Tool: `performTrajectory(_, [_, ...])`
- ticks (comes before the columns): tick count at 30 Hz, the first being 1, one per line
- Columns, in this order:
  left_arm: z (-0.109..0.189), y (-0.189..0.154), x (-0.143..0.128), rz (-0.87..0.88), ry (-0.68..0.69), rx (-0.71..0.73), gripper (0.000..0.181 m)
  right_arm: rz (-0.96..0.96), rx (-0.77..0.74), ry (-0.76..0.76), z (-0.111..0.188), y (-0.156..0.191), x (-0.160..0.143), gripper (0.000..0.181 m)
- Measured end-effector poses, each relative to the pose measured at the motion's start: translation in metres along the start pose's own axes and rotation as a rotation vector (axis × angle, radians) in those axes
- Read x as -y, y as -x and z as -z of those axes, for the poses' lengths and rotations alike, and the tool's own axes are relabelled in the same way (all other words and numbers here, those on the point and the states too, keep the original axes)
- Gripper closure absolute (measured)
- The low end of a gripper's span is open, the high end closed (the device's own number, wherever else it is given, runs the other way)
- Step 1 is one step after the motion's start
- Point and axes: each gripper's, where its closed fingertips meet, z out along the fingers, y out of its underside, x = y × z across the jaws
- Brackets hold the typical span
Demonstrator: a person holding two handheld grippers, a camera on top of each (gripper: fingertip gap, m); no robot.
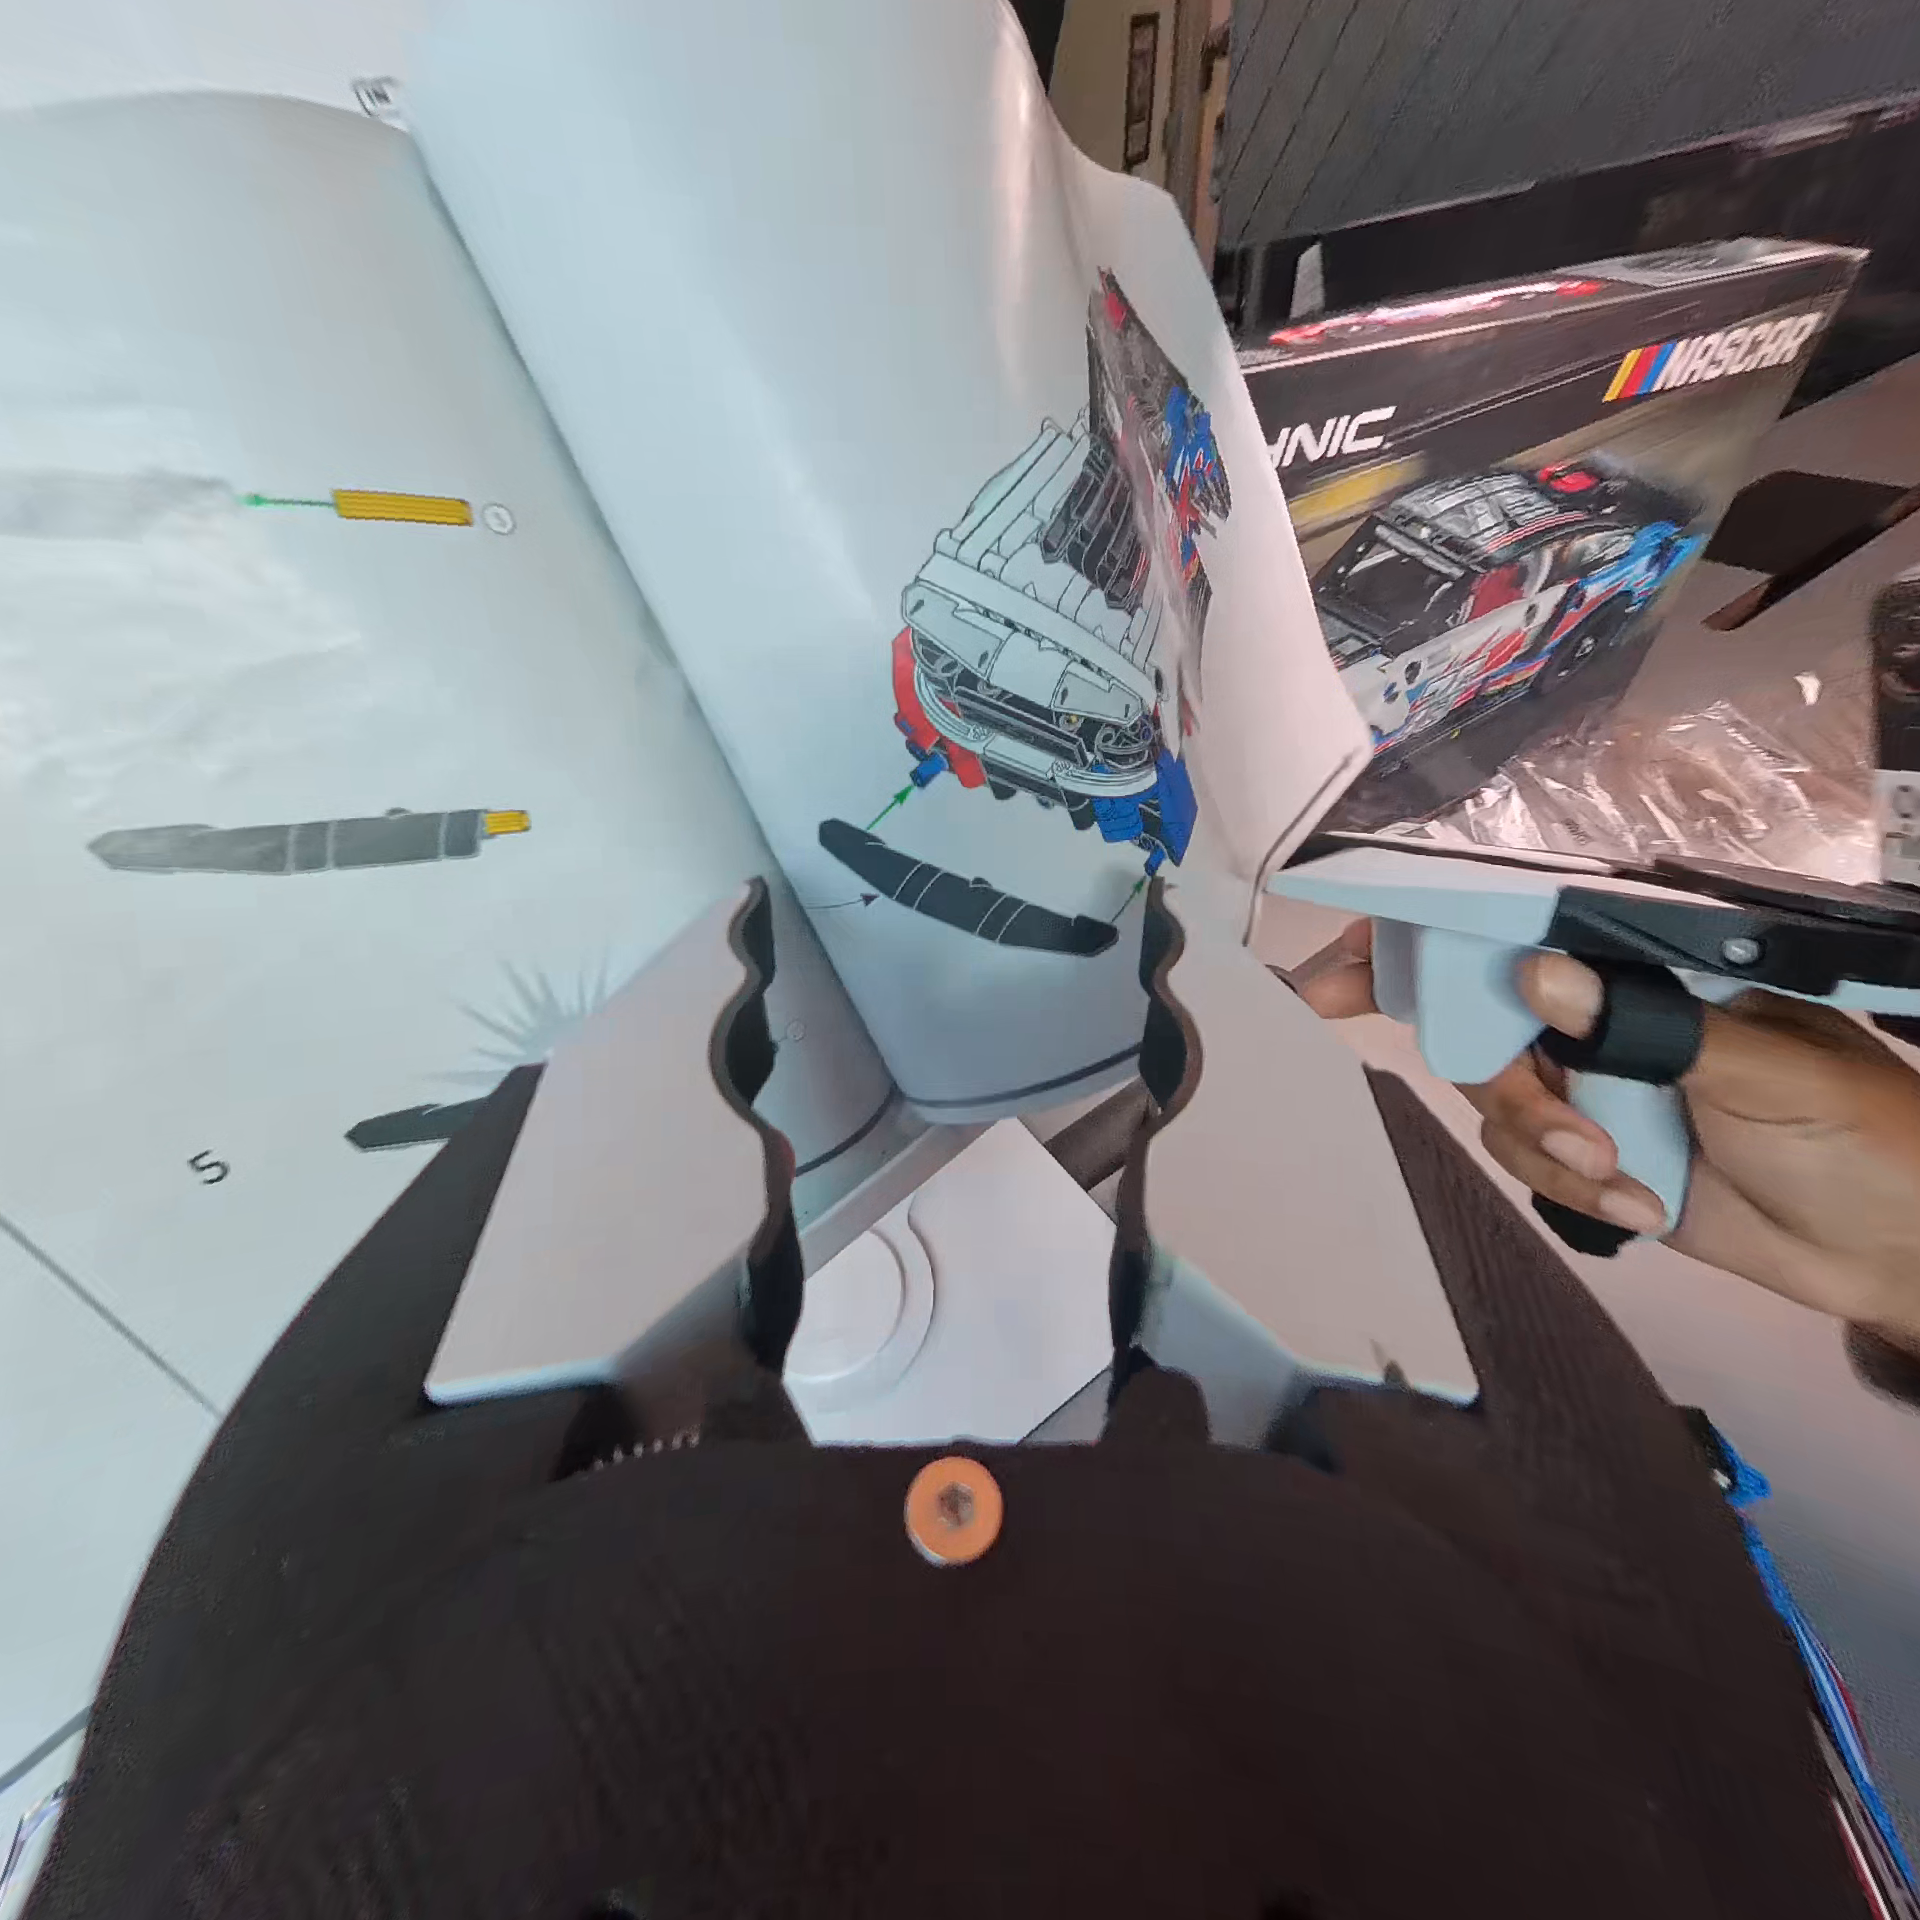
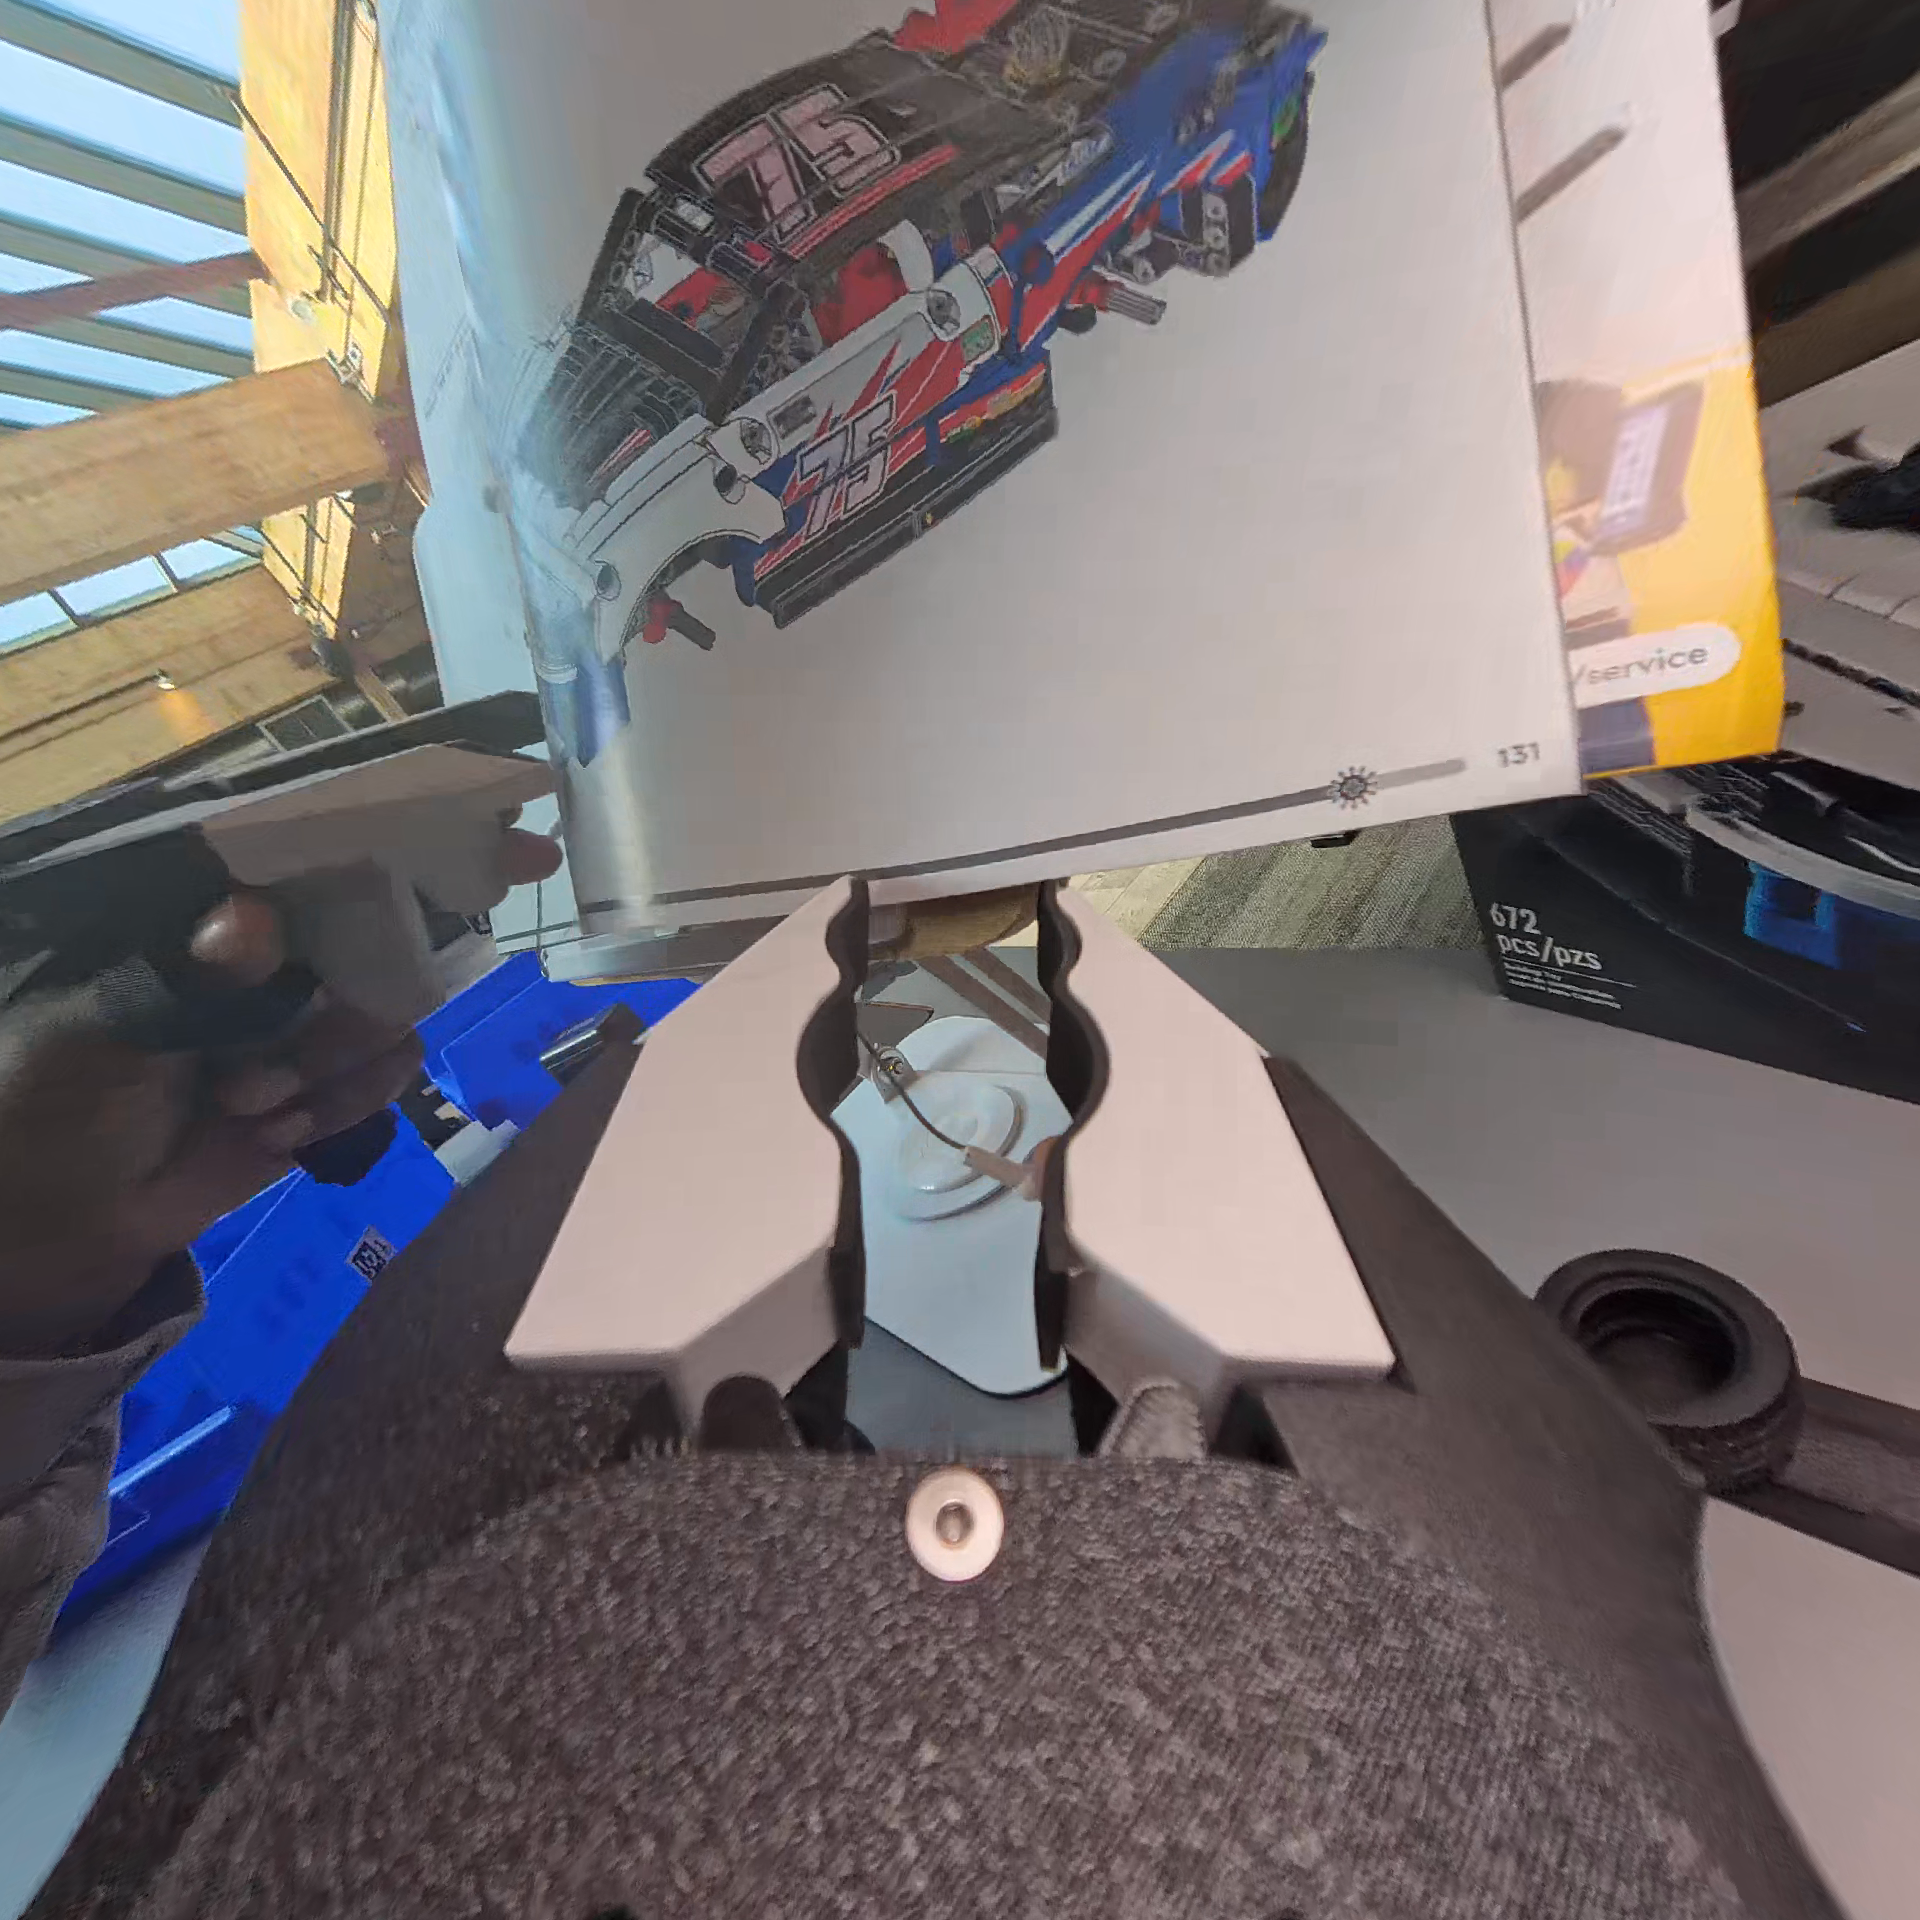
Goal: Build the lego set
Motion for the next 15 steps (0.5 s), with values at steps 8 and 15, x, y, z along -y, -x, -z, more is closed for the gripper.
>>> performTrajectory(8, [0.003,0.024,0.0,0.036,-0.04,0.084,0.181,0.074,-0.023,-0.09,0.041,0.012,0.012,0.153])
performTrajectory(15, [0.02,0.017,0.001,0.045,-0.05,0.016,0.161,0.227,-0.142,-0.063,0.022,0.011,0.019,0.109])
